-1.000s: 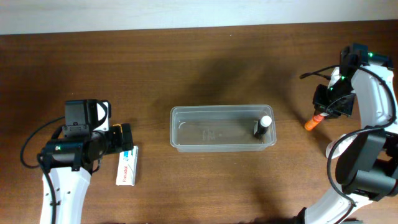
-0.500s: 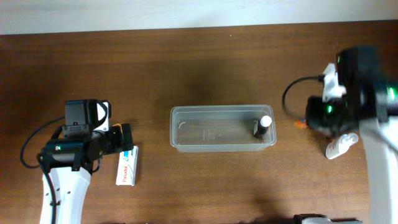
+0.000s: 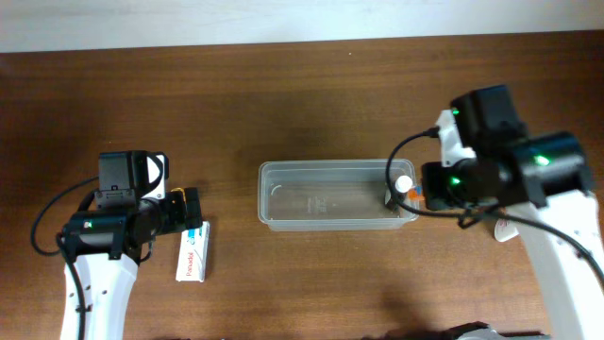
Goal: Pack container
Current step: 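Carry the orange tube into the container's right end and release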
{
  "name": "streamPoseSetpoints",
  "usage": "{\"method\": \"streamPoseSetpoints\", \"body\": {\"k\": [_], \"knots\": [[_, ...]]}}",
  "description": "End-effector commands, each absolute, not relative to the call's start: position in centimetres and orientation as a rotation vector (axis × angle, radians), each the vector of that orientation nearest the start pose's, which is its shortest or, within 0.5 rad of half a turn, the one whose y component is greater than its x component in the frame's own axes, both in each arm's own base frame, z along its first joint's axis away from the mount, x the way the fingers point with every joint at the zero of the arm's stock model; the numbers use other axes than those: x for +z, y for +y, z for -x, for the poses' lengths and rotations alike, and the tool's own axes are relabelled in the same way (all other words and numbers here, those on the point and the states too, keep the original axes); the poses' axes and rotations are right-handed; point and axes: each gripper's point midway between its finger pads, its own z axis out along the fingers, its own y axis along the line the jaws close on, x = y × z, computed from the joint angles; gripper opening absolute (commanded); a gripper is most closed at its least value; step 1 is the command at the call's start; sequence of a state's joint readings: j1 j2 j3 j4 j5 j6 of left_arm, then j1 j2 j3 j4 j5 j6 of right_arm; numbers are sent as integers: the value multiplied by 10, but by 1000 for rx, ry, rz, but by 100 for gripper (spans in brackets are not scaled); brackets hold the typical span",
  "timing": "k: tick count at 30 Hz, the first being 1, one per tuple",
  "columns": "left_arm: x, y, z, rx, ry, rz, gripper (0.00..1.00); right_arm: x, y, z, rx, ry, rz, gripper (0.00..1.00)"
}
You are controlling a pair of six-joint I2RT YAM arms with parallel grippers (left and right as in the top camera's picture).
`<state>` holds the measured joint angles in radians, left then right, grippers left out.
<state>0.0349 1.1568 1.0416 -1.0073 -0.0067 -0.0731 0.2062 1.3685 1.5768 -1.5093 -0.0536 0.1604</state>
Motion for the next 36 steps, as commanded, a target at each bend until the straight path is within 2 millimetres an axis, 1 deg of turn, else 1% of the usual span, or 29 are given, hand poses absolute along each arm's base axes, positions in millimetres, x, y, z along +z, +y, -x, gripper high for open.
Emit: {"method": "streamPoseSetpoints", "body": {"k": [1,5,8,16,25,29,31,33,34,36], "knots": [[172,8,-275,-22,2671,154,99,216,65,-252,133,2949,72,18],[172,8,-275,-22,2670,153,99,185,67,-257,135,2972,73,18],[172,8,-275,-22,2671,154,99,169,67,-260,134,2971,73,18],[172,8,-275,-22,2671,154,99,142,68,-263,130,2990,73,18],[172,8,-275,-22,2671,154,99,105,68,-262,97,3112,71,18],[172,8,-275,-22,2671,154,99,94,69,-266,90,3137,71,20],[172,8,-275,-22,2671,154,99,93,69,-268,91,3133,71,28],[172,8,-275,-22,2670,153,99,95,69,-270,89,3121,71,35],[172,8,-275,-22,2670,153,99,96,69,-271,88,3116,71,40],[172,8,-275,-22,2671,154,99,105,68,-273,78,3100,71,42]]}}
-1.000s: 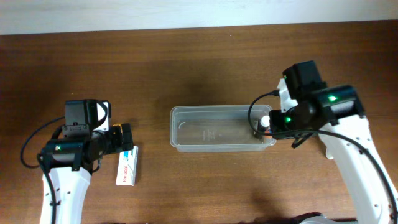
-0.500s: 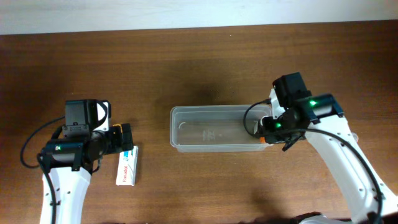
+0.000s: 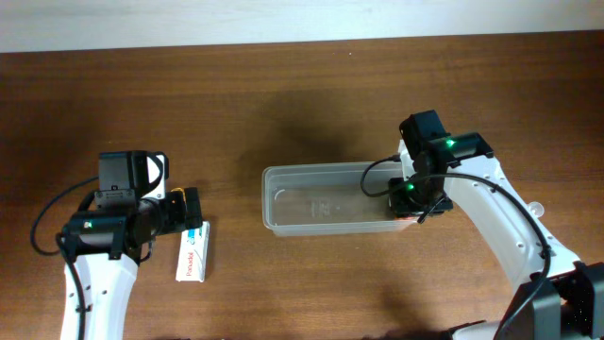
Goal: Pack container
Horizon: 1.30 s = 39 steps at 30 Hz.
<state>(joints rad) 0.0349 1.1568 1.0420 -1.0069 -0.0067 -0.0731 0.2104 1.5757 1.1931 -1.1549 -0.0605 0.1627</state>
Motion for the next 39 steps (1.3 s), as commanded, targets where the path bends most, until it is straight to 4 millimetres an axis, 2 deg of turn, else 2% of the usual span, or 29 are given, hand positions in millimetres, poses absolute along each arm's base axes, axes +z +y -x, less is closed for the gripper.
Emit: {"method": "streamPoseSetpoints", "body": {"k": [1,4,9,12,15,20,23,25,33,39], "knots": [[172,8,-275,-22,2671,154,100,111,67,-274,73,3087,70,42],[172,8,-275,-22,2671,154,99,138,61,-281,30,3027,62,44],[172,8,-275,-22,2670,153,99,209,35,-298,-42,2840,-108,56],[172,8,-275,-22,2671,154,99,245,6,-303,-51,2731,-258,69],[172,8,-275,-22,2670,153,99,254,-32,-300,-80,2689,-429,72],[172,8,-275,-22,2670,153,99,233,-89,-286,-83,2709,-727,79],[172,8,-275,-22,2670,153,99,210,-113,-276,-61,2745,-880,79],[172,8,-275,-22,2670,153,99,189,-127,-267,-59,2788,-981,79],[172,8,-275,-22,2670,153,99,133,-149,-251,-37,2912,-1168,80],[172,8,-275,-22,2671,154,99,108,-150,-252,-19,2989,-1195,80]]}}
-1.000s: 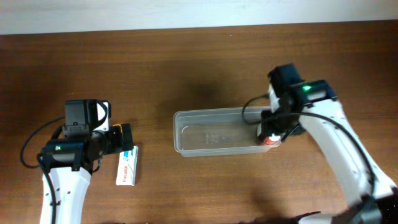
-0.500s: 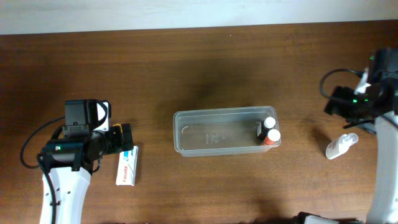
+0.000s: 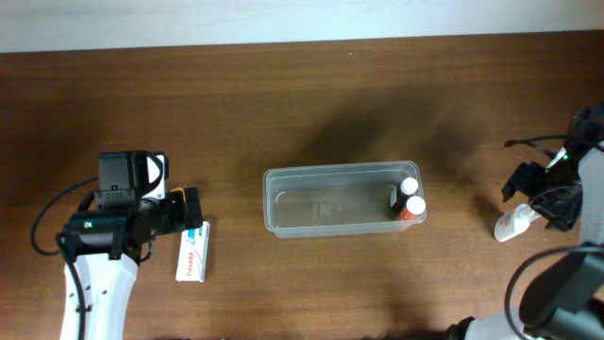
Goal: Pack container
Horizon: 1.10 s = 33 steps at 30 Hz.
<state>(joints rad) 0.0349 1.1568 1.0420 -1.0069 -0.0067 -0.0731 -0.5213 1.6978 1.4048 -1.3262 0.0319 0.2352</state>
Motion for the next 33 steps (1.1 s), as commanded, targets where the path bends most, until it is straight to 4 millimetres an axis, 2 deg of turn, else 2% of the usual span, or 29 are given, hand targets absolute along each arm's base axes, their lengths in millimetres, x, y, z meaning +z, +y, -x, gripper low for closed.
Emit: {"method": "streamPoseSetpoints", "body": {"k": [1,3,6,8,11,15,22,26,29,33], "knots": [[172,8,-275,-22,2671,154,99,105,-151,-253,-18,2993,-1198,79],[172,8,-275,-22,2671,154,99,102,-152,-254,-18,2997,-1198,75],[172,8,-275,-22,2671,154,99,101,-153,-256,-20,2994,-1196,51],[172,8,-275,-22,2671,154,99,101,-153,-255,-26,2994,-1197,42],[172,8,-275,-22,2671,154,99,101,-153,-255,-25,2995,-1197,40],[172,8,-275,-22,2671,154,99,101,-153,-255,-25,2995,-1198,29],[172,8,-275,-22,2671,154,99,101,-152,-254,-21,2999,-1199,22],[172,8,-275,-22,2671,154,99,104,-143,-259,70,3009,-1139,18],[172,8,-275,-22,2670,153,99,114,-136,-261,89,3007,-1093,17],[172,8,-275,-22,2671,154,100,147,-117,-268,83,2993,-934,17]]}}
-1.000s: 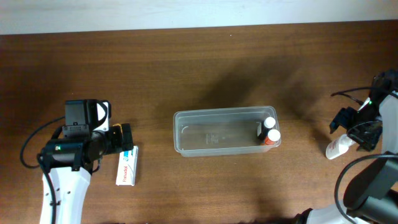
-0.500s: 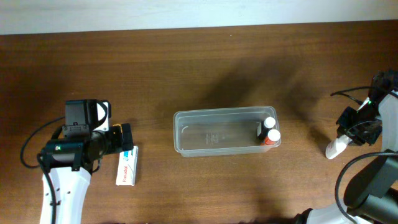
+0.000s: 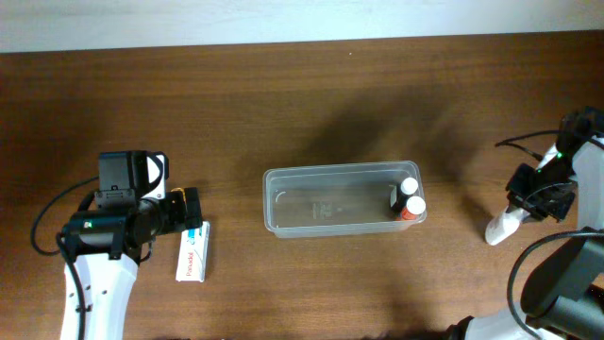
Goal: Pack container
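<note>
A clear plastic container (image 3: 330, 200) lies mid-table. Two small white-capped bottles (image 3: 411, 195) stand inside at its right end. At the far right a white bottle (image 3: 499, 228) lies tilted on the wood. My right gripper (image 3: 530, 202) is at its upper end and seems shut on it. A white medicine box (image 3: 193, 253) lies at the left. My left gripper (image 3: 192, 212) hangs right at the box's far end, and its jaws cannot be made out.
The dark wooden table (image 3: 302, 104) runs back to a pale wall edge at the top. Black cables trail from both arms. The right arm's base (image 3: 576, 283) fills the lower right corner.
The right gripper shifted slightly left and down at the white bottle. The bottle now lies a little further left and more stretched out. The left arm and the box have not moved.
The right gripper held a small bottle at the container's right end, then reached down into that end. Later two bottles stood in the container and the right arm had gone to the white bottle at the far right, where it now sits. The left arm stayed still throughout.
</note>
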{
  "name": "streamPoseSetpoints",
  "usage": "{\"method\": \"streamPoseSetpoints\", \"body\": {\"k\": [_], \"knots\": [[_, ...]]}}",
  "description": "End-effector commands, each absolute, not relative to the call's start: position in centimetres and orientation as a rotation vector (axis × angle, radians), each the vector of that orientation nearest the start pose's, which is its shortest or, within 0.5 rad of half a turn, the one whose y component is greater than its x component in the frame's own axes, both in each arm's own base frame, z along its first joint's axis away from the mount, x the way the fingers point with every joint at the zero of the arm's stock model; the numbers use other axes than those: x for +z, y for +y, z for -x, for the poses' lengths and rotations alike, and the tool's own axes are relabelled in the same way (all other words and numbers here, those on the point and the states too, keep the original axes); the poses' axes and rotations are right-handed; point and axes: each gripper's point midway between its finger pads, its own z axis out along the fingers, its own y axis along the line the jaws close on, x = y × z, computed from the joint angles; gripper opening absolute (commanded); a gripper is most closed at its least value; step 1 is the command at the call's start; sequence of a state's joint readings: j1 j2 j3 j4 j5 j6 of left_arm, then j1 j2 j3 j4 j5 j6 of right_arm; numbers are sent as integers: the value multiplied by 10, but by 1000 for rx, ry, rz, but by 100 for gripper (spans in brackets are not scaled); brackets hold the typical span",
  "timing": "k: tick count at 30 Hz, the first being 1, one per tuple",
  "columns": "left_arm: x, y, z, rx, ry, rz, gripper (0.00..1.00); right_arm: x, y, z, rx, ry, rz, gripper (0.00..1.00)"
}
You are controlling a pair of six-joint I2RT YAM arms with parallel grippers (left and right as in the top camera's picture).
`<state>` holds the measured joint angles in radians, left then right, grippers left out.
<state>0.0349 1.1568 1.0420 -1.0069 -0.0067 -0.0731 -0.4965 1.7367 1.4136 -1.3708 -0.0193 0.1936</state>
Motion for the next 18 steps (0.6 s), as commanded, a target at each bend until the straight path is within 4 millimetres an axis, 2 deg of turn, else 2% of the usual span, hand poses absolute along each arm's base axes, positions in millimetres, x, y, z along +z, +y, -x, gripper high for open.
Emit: {"method": "streamPoseSetpoints", "body": {"k": [1,7,10,12,14,18], "knots": [[172,8,-275,-22,2671,154,99,160,-111,-270,76,2981,-882,17],[172,8,-275,-22,2671,154,99,245,-57,-283,60,2820,-528,17],[172,8,-275,-22,2671,154,100,281,-18,-285,93,2727,-327,17],[172,8,-275,-22,2671,154,99,291,8,-283,131,2701,-247,18],[172,8,-275,-22,2671,154,99,291,40,-283,177,2709,-154,18],[172,8,-274,-22,2671,154,99,277,69,-288,172,2750,-74,18]]}}
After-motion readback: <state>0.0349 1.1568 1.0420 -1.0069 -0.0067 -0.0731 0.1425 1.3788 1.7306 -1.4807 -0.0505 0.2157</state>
